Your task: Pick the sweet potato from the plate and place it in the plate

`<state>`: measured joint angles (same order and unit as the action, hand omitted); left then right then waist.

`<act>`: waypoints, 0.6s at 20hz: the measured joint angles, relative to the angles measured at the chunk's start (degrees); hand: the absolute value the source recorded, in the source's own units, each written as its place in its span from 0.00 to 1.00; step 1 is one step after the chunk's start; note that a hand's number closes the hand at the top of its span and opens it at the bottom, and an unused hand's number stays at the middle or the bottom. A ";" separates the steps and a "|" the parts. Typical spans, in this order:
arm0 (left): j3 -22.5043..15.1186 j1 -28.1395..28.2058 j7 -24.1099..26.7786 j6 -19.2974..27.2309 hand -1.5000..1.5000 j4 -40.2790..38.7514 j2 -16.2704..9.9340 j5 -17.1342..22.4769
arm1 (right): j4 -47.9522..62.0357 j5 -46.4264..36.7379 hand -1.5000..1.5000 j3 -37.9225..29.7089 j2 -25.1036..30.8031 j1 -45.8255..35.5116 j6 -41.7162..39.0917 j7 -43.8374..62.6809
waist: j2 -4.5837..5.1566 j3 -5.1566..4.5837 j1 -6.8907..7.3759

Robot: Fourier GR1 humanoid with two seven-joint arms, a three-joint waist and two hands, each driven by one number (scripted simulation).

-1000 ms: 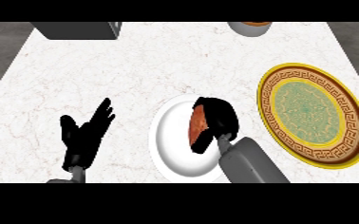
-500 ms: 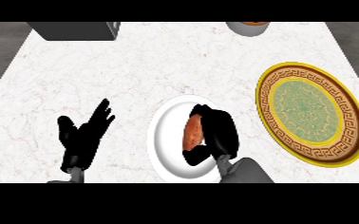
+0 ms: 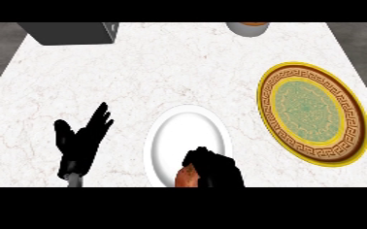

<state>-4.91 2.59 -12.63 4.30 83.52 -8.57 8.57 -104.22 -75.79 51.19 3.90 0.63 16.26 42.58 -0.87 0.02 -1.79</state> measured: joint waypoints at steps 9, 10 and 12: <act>0.01 -0.82 0.74 0.38 0.50 -0.73 1.03 -0.44 | -12.24 -4.20 1.00 -3.50 4.04 8.51 12.54 2.91 | 0.39 0.08 0.25; -0.02 -1.04 0.44 0.52 0.50 -0.59 1.03 -0.59 | -13.95 -2.89 1.00 -4.01 5.36 10.24 14.66 2.61 | 0.45 0.08 0.38; -0.61 -0.77 0.08 0.74 0.50 -0.05 1.34 -1.03 | -16.96 -0.39 1.00 -4.75 7.64 13.35 18.94 1.65 | 0.53 0.10 0.62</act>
<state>-5.51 1.82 -12.55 5.04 83.47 -7.23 7.55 -121.18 -76.18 46.43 11.54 13.97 35.20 44.24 -0.35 0.12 -1.17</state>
